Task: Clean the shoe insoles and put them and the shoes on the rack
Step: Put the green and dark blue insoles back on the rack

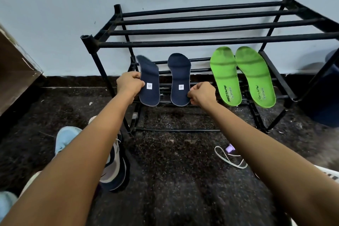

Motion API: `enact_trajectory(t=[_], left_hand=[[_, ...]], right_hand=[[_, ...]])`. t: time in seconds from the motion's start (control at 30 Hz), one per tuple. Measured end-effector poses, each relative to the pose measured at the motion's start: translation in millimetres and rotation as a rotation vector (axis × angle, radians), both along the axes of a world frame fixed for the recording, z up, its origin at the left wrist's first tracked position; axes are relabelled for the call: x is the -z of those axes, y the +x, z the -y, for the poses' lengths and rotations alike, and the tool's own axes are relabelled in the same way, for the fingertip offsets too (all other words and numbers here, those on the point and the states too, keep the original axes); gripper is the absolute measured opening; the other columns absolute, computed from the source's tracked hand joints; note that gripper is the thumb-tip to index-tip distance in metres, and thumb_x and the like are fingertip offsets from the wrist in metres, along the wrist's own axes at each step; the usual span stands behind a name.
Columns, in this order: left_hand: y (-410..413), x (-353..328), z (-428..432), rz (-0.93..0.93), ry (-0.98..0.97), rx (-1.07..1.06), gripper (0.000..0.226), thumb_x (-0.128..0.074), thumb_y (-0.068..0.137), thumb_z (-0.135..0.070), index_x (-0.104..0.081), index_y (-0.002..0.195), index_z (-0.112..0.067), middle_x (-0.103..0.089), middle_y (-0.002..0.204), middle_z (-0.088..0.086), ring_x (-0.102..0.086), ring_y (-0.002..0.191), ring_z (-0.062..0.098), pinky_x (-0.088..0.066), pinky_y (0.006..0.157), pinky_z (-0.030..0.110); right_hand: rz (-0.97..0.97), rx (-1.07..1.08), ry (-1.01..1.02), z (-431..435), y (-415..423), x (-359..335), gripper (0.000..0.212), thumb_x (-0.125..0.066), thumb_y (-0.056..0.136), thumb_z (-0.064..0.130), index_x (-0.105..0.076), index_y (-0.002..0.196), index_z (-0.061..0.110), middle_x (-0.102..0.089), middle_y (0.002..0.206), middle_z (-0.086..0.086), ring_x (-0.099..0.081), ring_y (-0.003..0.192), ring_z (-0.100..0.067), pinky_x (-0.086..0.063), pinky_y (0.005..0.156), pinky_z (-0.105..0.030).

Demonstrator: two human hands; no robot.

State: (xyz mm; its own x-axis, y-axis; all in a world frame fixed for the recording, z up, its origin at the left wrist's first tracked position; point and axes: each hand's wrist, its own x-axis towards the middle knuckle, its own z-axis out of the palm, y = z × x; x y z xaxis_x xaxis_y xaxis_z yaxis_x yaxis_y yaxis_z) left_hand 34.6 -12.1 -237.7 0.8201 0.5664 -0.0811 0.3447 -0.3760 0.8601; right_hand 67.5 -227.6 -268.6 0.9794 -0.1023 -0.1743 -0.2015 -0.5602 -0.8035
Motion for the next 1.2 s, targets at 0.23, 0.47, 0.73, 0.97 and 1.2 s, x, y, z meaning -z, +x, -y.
enact_trajectory(t=[0.23,0.47,0.73,0.97,1.2], left_hand=[[6,2,-4,0.02,-0.045,-0.014,0.024,-0.068,0.082,0.001,-0.072,0.095,-0.018,-0.069,0.098,0.007,-0.066,0.091,0.022,-0.059,0.08,0.037],[4,18,-4,-0.097,0.058,-0.052,0.032,-0.072,0.078,0.001,-0.053,0.06,-0.017,-0.058,0.081,0.005,-0.056,0.075,0.019,-0.057,0.072,0.035],[-3,11,-11,-0.065,0.147,-0.068,0.04,-0.078,0.081,-0.015,-0.047,0.056,-0.014,-0.054,0.062,0.004,-0.062,0.067,0.025,-0.059,0.076,0.045],[-47,5,-6,0.044,0.164,0.024,0.013,-0.073,0.086,-0.02,-0.068,0.087,-0.009,-0.066,0.08,0.008,-0.059,0.084,0.016,-0.048,0.08,0.027],[-124,3,-42,-0.028,0.156,0.0,0.037,-0.073,0.086,-0.02,-0.066,0.118,-0.003,-0.072,0.104,0.012,-0.065,0.104,0.023,-0.048,0.097,0.029]], right_hand=[[0.036,-0.02,-0.029,-2,-1,2,0.021,-0.066,0.07,0.006,-0.058,0.052,0.013,-0.063,0.054,-0.006,-0.068,0.064,-0.023,-0.059,0.07,-0.039],[0.017,-0.031,-0.063,-17,-2,2,0.026,-0.064,0.071,0.004,-0.054,0.049,0.013,-0.06,0.05,-0.005,-0.068,0.064,-0.024,-0.059,0.068,-0.039],[0.037,0.002,-0.073,-18,-9,1,0.025,-0.064,0.071,0.011,-0.052,0.049,0.013,-0.065,0.063,-0.01,-0.068,0.068,-0.027,-0.059,0.069,-0.037],[0.273,0.053,0.014,-24,-62,-7,0.011,-0.056,0.084,0.022,-0.063,0.08,0.015,-0.066,0.075,-0.001,-0.061,0.074,-0.019,-0.048,0.068,-0.028],[0.351,-0.149,0.044,-63,-136,-5,0.01,-0.055,0.088,0.02,-0.065,0.087,0.018,-0.065,0.075,0.003,-0.06,0.068,-0.01,-0.049,0.067,-0.026]])
